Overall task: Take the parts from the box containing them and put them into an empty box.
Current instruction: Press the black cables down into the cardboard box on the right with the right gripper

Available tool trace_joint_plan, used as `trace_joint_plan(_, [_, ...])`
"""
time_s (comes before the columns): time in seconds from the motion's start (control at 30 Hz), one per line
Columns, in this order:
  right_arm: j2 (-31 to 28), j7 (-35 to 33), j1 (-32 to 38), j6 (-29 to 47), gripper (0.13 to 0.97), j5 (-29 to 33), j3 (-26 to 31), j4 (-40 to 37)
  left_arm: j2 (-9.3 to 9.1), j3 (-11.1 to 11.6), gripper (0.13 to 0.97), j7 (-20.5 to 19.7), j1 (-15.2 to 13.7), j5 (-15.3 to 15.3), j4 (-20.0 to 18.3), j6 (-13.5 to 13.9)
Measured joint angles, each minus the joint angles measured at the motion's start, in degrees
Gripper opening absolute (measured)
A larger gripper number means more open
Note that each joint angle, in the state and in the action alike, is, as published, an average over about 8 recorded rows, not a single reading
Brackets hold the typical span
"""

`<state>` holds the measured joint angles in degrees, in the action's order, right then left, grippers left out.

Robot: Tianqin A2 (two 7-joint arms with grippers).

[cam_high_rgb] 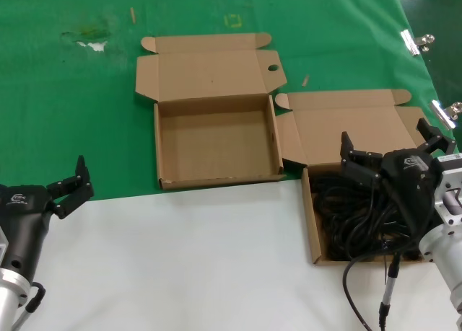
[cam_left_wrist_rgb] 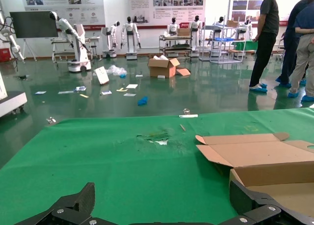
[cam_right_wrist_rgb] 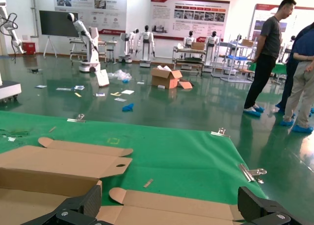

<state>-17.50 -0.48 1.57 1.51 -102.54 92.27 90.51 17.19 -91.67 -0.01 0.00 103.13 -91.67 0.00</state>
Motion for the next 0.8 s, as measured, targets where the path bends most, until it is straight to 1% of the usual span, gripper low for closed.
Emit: trace_joint_plan(0.8, [0.0,0.0,0.0,0.0,0.966,0.0,0.0,0.0,0.0,0.0,0.948,0.0,0.0,0.0,0.0,0.0])
